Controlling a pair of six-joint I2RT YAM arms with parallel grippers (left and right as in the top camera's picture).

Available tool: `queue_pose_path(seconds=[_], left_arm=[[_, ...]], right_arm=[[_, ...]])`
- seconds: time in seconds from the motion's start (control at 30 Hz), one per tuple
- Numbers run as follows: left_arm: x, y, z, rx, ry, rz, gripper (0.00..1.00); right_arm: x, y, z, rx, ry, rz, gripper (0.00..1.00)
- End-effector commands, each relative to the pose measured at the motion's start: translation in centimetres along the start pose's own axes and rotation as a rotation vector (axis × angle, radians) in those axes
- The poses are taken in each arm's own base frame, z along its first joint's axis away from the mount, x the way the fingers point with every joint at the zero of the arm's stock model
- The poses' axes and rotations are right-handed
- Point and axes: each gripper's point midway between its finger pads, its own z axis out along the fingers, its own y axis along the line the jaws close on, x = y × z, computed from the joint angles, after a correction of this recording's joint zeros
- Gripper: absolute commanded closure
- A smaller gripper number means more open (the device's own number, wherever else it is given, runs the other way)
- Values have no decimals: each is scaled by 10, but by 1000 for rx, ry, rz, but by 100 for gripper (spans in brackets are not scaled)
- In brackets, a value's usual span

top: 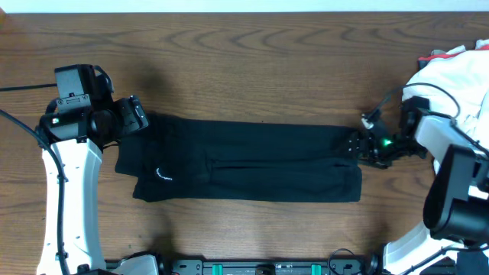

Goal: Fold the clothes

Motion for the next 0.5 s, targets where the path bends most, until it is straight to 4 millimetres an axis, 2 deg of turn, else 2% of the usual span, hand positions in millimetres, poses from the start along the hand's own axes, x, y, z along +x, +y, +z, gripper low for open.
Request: queue_pose_path(seconds=[0.0, 0.07, 0.23, 0.47], left_arm=[[-5, 0, -5, -3, -23, 4, 16], [-5, 0, -5, -3, -23, 4, 16], [-6, 0, -5, -2, -27, 4, 16], [-8, -1, -6, -1, -33, 5, 15]], right_arm=[[6, -40, -17, 181, -8, 37, 19], [13, -41, -19, 185, 14, 58, 19], [32, -34, -9, 150, 72, 76, 21], [39, -15, 16, 100, 84, 39, 22]])
